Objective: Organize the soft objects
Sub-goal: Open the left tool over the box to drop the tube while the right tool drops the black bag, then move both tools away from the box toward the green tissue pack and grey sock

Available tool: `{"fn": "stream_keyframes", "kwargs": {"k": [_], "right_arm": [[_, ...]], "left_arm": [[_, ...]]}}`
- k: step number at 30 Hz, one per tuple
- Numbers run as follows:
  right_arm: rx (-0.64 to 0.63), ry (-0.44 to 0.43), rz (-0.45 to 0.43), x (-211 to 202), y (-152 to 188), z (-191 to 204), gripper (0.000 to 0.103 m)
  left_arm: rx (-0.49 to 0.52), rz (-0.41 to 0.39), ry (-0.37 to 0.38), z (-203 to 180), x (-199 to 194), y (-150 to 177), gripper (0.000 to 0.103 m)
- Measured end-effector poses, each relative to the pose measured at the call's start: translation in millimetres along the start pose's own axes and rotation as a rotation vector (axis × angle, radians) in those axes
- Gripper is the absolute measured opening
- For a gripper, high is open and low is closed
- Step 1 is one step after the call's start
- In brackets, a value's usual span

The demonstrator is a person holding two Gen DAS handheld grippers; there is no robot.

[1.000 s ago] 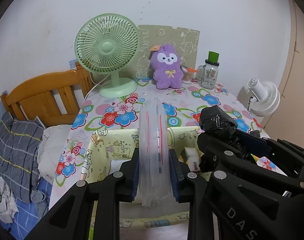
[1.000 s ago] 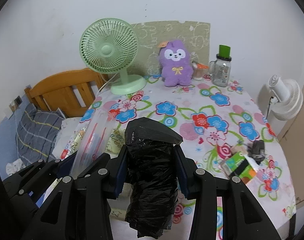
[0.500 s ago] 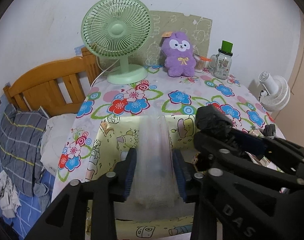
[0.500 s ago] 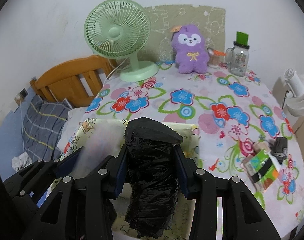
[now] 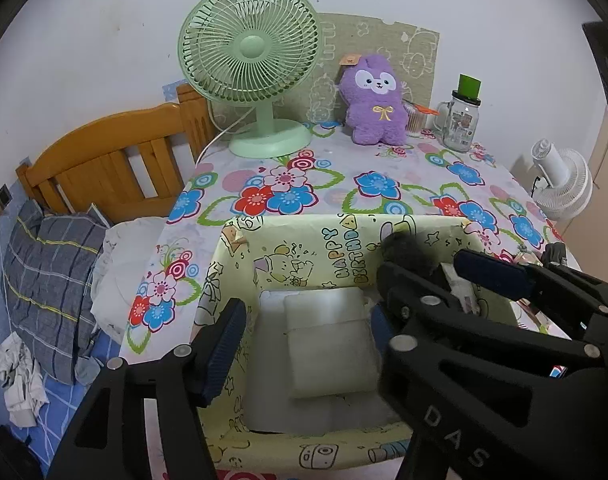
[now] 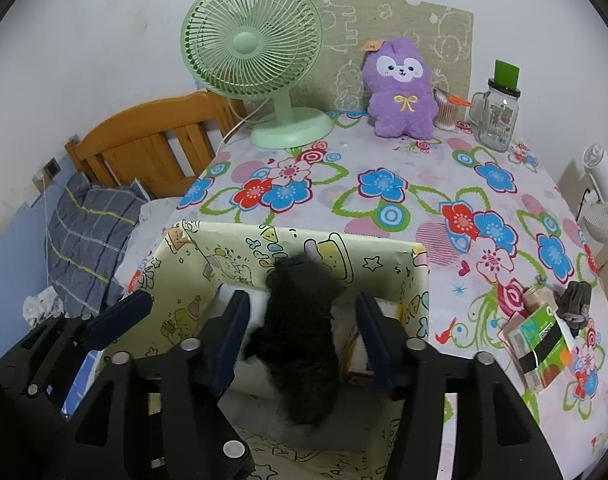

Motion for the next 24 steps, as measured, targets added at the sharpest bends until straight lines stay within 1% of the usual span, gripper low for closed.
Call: {"fn": "stream_keyframes", "kwargs": {"k": [8,15,17,19,24], "right_arm": [[-0.003,0.049,-0.034,-12.8,1.9,-9.5,0.076],[0.009,0.078,-0.075,-31.9,4.5,-22.3,0.082],[0.009,0.084,-0.090,-38.4,5.2,-26.0,0.087],[0.008,0.082,-0.106,-44.5,6.1,-28.5,0.089],[0.012,0.098,-0.140,-60.3,8.2,-37.8,0.090]], "left_arm": [[0.002,-0.026,0.003,-6.7,-10.7,1.4,0.068],[0.015,-0.053,0.010,-20.8,-22.6,1.2,0.069],[0.020,-0.060,0.017,-25.3,-25.9,1.2,0.072],[0.026,-0.071,0.022,-30.4,-29.6,1.2,0.073],[0.056,-0.101,0.032,-46.0,-39.5,1.1,0.076]]}}
Point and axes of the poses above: each gripper's, at about its wrist camera, not at the fingertips, and x roughly the way its jaws point, z to its left, y to its underside, the point moved 3 cm from there along x, roughly the way its jaws point, and after that the axes turned 14 degrees about y, right-handed, at the moved point
